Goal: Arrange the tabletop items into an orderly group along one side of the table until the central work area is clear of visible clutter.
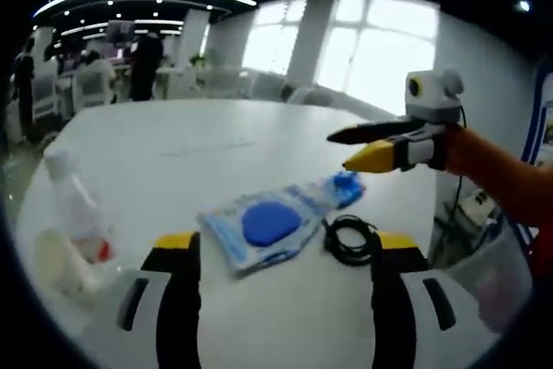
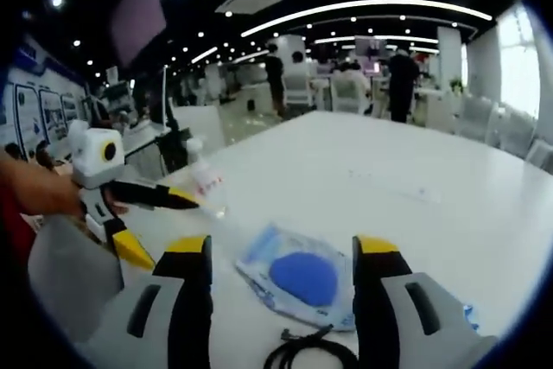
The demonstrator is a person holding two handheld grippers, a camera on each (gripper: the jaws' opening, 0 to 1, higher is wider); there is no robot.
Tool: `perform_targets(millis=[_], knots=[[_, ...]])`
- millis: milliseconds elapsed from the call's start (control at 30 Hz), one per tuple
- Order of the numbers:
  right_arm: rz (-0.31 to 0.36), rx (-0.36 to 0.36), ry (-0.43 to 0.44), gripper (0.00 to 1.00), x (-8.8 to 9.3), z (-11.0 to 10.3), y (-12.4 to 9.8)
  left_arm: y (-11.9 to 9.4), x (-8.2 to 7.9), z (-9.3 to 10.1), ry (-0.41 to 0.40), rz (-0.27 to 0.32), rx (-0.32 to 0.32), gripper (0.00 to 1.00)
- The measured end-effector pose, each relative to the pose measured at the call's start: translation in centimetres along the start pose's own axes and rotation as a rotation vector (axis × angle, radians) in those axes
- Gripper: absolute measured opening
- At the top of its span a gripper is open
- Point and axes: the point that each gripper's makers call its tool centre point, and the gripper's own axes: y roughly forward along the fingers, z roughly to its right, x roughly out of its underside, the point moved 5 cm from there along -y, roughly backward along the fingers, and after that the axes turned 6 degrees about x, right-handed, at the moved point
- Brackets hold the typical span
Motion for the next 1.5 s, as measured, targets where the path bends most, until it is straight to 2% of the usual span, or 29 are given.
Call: perform_targets(millis=[200,333,433,733,867,1033,1133,1400,1500], knots=[[0.017,-0.023,-0.008,0.74,0.3,-2.0,-1.1,-1.7,0.3,1.0,0.006,0.012,0.041,0.87],[0.016,-0.031,-0.022,0.80,0.5,-3.0,-1.5,-2.7,1.0,1.5,0.032,-0.014,0.054,0.90],[0.021,-0.040,-0.025,0.83,0.5,-3.8,-1.9,-3.7,1.1,2.0,0.049,-0.009,0.063,0.91],[0.064,-0.082,-0.051,0.93,-0.2,-6.6,-2.5,-7.0,0.8,2.9,0.089,0.033,0.055,0.99],[0.059,-0.113,-0.061,0.97,0.0,-8.0,-2.3,-8.4,1.3,2.9,0.103,0.016,0.052,0.99],[0.057,-0.146,-0.073,0.98,0.0,-9.5,-1.8,-10.6,1.1,2.3,0.073,0.060,0.008,0.99],[0.059,-0.188,-0.085,0.98,-0.3,-10.9,-1.3,-12.2,1.2,1.8,0.087,0.077,-0.048,0.99],[0.047,-0.296,-0.116,0.97,-1.0,-14.7,1.4,-15.3,2.0,0.8,0.091,0.082,-0.128,0.99],[0.036,-0.335,-0.119,0.95,-1.3,-16.0,2.7,-16.5,1.9,0.4,0.074,0.108,-0.157,0.99]])
